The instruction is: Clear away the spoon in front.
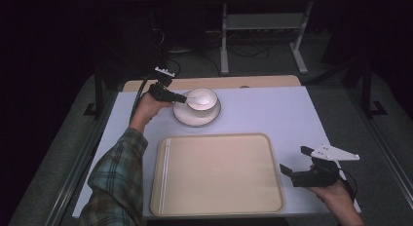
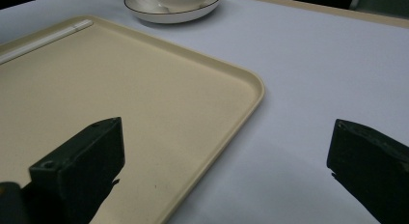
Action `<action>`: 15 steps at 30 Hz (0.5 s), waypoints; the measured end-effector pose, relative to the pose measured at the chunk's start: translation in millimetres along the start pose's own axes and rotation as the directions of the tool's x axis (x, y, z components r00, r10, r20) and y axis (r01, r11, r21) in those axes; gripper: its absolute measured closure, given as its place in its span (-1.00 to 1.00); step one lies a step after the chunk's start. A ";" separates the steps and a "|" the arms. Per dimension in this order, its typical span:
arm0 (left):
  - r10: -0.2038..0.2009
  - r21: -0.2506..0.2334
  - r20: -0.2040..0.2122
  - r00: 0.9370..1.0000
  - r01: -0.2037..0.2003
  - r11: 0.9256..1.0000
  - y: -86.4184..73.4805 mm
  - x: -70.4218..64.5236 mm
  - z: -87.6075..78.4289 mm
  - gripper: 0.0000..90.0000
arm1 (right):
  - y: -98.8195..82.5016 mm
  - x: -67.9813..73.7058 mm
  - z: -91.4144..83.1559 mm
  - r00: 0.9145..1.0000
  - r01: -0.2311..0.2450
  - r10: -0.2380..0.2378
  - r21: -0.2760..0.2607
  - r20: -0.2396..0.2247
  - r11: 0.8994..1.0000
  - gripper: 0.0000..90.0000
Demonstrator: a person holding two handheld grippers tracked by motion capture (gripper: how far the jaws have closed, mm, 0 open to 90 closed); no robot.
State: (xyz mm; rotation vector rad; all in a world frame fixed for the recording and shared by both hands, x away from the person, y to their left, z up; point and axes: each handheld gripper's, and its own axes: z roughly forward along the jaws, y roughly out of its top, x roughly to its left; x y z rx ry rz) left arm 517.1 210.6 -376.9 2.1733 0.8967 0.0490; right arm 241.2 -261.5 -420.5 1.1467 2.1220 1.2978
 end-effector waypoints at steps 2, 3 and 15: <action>0.005 -0.005 0.009 1.000 -0.005 1.000 -0.3 -1.0 -1.4 0.85 | 0.1 0.2 0.0 1.000 0.000 0.000 0.000 0.000 1.000 -1.00; 0.002 -0.011 0.010 1.000 -0.002 1.000 -0.4 -1.5 -1.8 0.87 | 0.1 0.4 0.0 1.000 0.000 0.000 0.001 -0.001 1.000 -1.00; 0.024 -0.033 0.024 0.999 -0.023 0.999 2.6 -11.5 -10.4 0.90 | 0.0 -0.4 0.0 1.000 -0.006 0.006 -0.002 -0.003 1.000 -1.00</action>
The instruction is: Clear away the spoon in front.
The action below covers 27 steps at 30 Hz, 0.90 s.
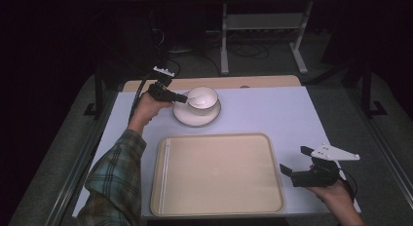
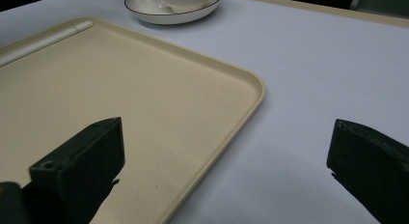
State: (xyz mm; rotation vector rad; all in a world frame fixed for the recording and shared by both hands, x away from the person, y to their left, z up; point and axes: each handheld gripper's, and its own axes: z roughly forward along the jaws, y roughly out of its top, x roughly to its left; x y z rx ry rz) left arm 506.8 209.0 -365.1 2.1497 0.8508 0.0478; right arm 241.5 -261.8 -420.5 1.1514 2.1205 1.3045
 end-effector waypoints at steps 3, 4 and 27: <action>-0.002 -0.028 0.010 1.000 0.002 1.000 1.6 -1.0 -5.0 0.90 | 0.0 -0.4 0.2 1.000 -0.001 0.001 0.000 -0.001 1.000 -1.00; -0.001 -0.034 0.014 1.000 0.002 0.999 2.2 -1.1 -6.7 0.90 | 0.0 -0.3 0.5 1.000 0.002 -0.002 0.000 -0.002 1.000 -1.00; 0.035 -0.158 0.113 0.993 -0.017 0.987 2.8 -51.5 -46.8 0.90 | 0.7 1.1 -0.4 1.000 0.007 -0.007 0.000 0.003 1.000 -1.00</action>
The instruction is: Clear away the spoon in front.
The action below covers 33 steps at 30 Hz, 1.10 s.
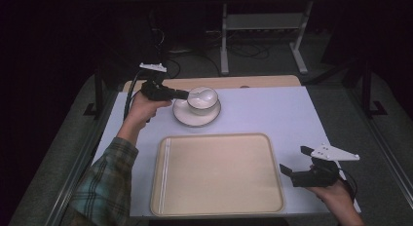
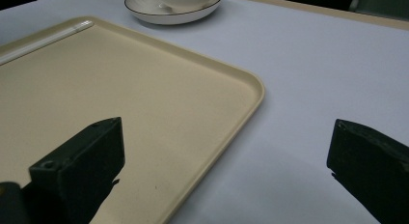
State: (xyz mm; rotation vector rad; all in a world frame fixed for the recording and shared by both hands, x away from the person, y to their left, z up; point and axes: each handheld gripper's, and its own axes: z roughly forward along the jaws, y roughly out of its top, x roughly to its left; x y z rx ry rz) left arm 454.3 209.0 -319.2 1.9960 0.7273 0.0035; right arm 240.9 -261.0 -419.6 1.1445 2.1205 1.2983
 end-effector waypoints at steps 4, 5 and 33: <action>0.012 0.005 0.002 1.000 -0.012 1.000 -5.5 -10.4 -3.4 0.90 | -0.1 0.1 -0.1 1.000 0.000 0.000 -0.001 0.001 1.000 -1.00; 0.013 0.004 0.001 1.000 -0.013 1.000 -6.9 -12.2 -4.1 0.90 | 0.0 0.1 -0.1 1.000 0.000 0.000 -0.001 0.001 1.000 -1.00; -0.036 -0.030 -0.038 0.999 0.035 0.999 -89.5 -47.8 -11.7 0.90 | 0.8 2.0 0.7 1.000 0.010 -0.010 0.003 0.006 1.000 -1.00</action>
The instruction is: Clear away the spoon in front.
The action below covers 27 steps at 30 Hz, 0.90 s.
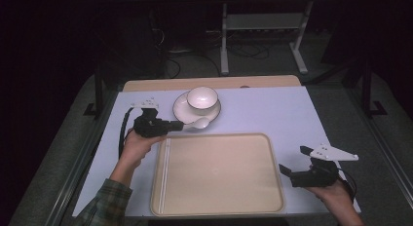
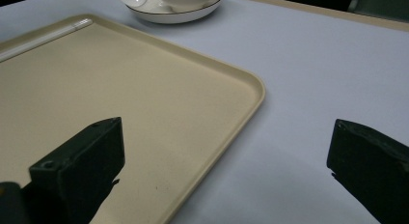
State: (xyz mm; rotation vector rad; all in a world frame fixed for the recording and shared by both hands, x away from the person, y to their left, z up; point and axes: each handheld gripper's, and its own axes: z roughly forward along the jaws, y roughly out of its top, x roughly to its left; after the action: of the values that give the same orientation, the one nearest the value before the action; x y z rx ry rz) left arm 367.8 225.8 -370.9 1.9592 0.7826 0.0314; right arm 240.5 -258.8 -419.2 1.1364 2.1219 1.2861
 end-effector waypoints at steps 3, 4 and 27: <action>-0.013 0.015 0.002 1.000 0.013 1.000 -8.7 0.5 0.9 0.90 | 0.0 0.1 0.3 1.000 0.003 -0.003 0.002 -0.001 1.000 -1.00; -0.020 0.015 0.005 1.000 0.020 1.000 -10.4 0.9 1.3 0.90 | -0.1 0.2 0.3 1.000 0.006 -0.006 0.003 -0.001 1.000 -1.00; -0.066 0.066 0.014 0.998 0.065 0.996 -27.7 15.2 13.3 0.84 | 0.3 0.8 1.0 1.000 0.011 -0.011 0.004 -0.007 1.000 -1.00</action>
State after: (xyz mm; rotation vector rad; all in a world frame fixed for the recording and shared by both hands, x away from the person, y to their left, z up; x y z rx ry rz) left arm 370.3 231.9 -404.6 1.9916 0.8466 -0.0494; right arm 240.9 -257.5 -419.3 1.1225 2.1337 1.2834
